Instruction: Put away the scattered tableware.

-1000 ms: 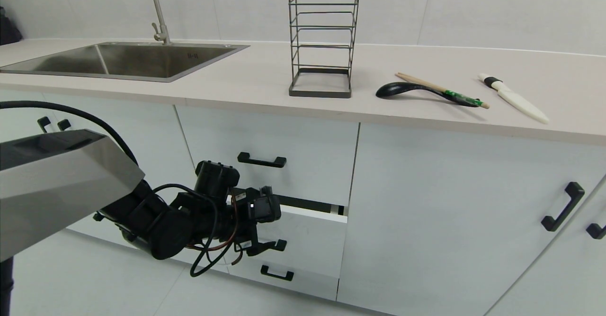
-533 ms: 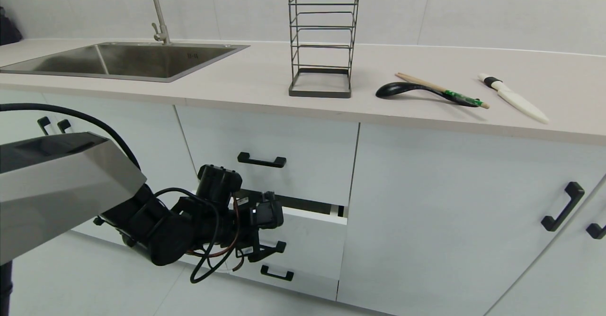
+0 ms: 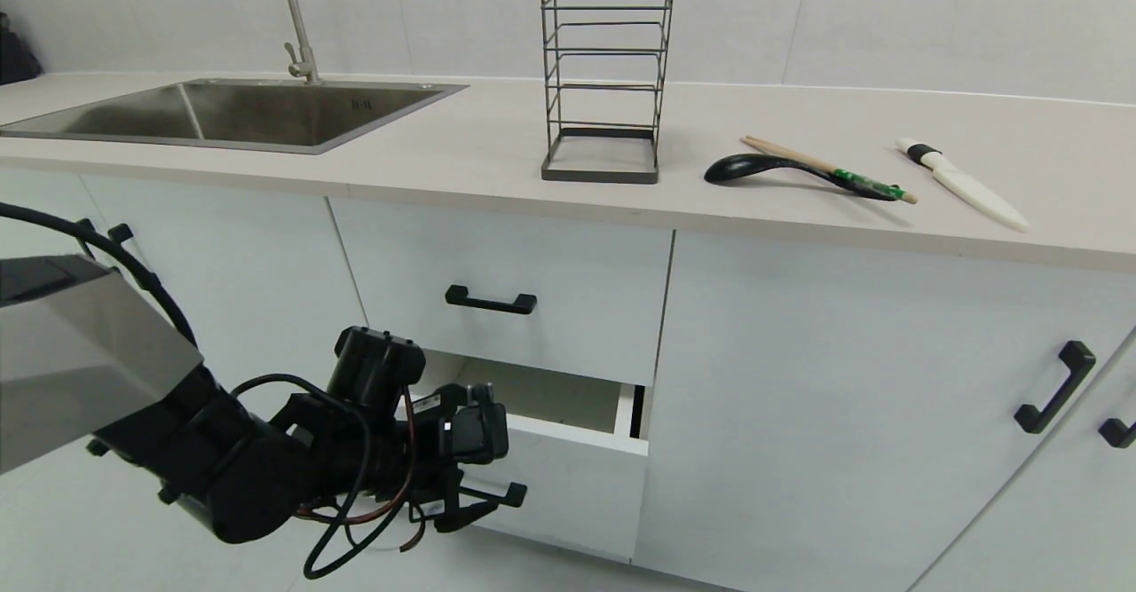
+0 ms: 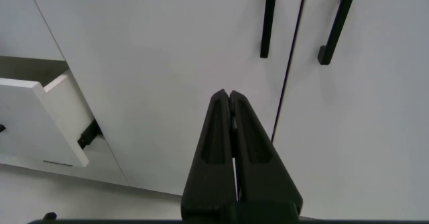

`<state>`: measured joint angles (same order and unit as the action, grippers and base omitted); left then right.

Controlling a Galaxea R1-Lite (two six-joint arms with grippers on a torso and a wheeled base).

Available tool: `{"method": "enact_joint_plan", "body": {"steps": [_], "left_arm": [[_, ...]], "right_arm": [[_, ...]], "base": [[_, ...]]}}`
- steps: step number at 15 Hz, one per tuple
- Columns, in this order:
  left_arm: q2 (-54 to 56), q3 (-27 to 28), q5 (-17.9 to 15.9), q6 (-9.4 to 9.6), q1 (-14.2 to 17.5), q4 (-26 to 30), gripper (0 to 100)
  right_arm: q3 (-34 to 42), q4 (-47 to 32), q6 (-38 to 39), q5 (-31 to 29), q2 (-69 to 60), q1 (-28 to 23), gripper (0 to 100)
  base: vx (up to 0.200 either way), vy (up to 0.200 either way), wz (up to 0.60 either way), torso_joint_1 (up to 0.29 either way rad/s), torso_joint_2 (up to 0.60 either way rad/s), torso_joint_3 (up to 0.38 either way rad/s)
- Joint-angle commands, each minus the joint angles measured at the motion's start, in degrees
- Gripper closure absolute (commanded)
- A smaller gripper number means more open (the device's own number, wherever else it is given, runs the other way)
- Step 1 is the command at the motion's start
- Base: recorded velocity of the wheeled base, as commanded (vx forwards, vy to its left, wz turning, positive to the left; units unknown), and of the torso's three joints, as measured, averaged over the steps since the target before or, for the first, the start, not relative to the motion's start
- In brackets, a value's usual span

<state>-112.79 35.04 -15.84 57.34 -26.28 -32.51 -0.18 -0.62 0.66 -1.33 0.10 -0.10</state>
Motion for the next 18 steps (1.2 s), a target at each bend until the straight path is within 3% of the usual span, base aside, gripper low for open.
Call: {"method": "enact_joint_plan", "body": {"steps": [1,11,12,15,16,18], "left_arm": [[3.72,-3.75,0.02,-0.3,-0.79,0.08,0],[13.21,-13.41,0.02,-1.09,-2.37,0.7,0],[15.23,-14.03,0.02,-1.89,-2.37,1.22,0],[23.31,-16.58,0.02,-9.0,-2.55,1.31,0],[28.5,-16.84,0.02,-15.6,-2.55,1.31,0],[34.74,-17.55,0.02,-24.47,-2.19,0.78,0]], "right_arm": [[0.01,0.01,-0.04,0.01,0.08,0.01,100],[0.01,0.01,-0.04,0.01,0.08,0.01,100],[0.01,0.01,-0.04,0.01,0.08,0.01,100],[0.01,0.01,0.04,0.01,0.08,0.01,100],[0.01,0.01,-0.04,0.01,0.08,0.01,100],[0.01,0.01,-0.04,0.01,0.08,0.01,100]], "base": [[0.0,0.0,0.0,0.0,0.0,0.0],[0.0,0.0,0.0,0.0,0.0,0.0],[0.0,0.0,0.0,0.0,0.0,0.0],[0.0,0.0,0.0,0.0,0.0,0.0],[0.0,0.0,0.0,0.0,0.0,0.0],[0.0,0.0,0.0,0.0,0.0,0.0]]}}
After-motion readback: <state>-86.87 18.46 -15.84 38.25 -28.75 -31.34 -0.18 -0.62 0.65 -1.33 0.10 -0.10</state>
